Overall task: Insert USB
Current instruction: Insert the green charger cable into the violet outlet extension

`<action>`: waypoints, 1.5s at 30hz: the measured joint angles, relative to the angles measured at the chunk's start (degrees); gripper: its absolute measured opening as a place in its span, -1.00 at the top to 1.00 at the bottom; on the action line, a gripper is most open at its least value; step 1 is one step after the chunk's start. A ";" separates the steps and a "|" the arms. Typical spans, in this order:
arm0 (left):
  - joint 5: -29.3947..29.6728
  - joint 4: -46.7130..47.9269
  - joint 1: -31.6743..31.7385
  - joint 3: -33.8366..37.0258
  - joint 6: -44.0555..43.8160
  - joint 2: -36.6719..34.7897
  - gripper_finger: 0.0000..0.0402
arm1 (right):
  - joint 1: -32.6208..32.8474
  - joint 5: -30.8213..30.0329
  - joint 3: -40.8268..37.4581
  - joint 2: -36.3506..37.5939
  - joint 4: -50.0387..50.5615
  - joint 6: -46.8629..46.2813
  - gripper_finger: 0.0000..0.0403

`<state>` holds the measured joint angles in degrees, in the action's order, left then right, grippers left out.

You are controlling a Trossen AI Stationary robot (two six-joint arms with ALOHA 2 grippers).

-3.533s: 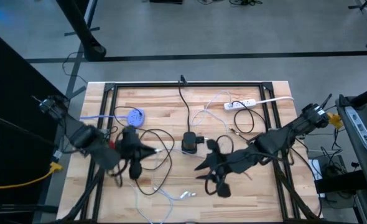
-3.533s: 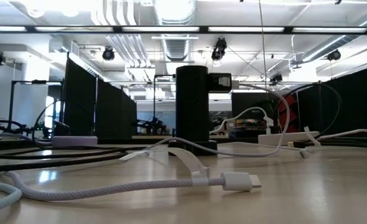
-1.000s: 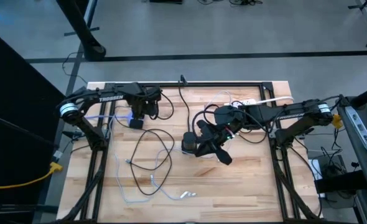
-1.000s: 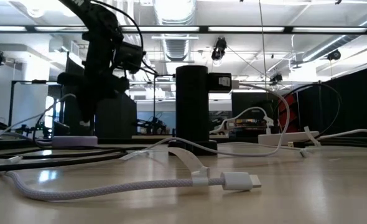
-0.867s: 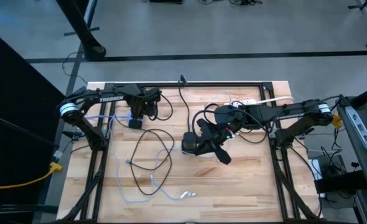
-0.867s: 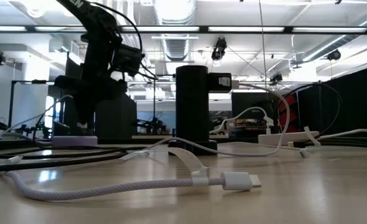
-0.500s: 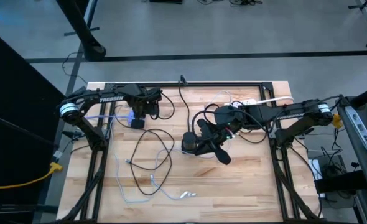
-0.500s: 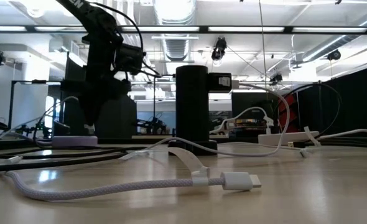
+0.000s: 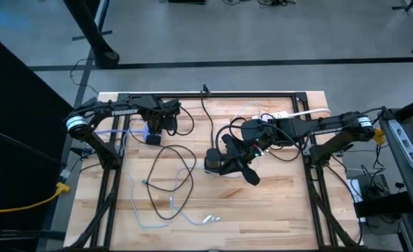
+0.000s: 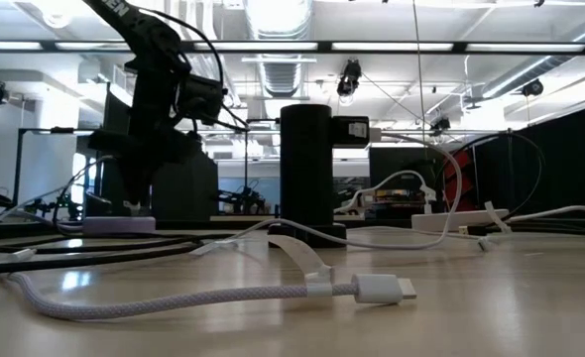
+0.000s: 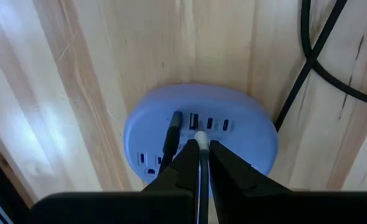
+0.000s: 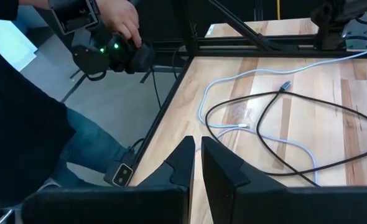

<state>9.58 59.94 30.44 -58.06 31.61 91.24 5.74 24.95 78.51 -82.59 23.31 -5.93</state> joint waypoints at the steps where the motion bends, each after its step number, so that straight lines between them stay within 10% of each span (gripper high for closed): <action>1: 0.09 -0.07 0.00 -0.01 -0.20 0.00 0.95 | 0.00 0.00 -0.02 0.00 0.00 -0.02 0.93; 45: -2.33 -2.14 1.19 0.38 1.17 0.91 0.95 | -0.02 -0.09 -0.23 0.00 -0.04 0.39 0.93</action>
<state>7.25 57.80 31.62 -57.68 32.78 92.15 5.72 24.86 78.28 -82.59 23.27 -5.54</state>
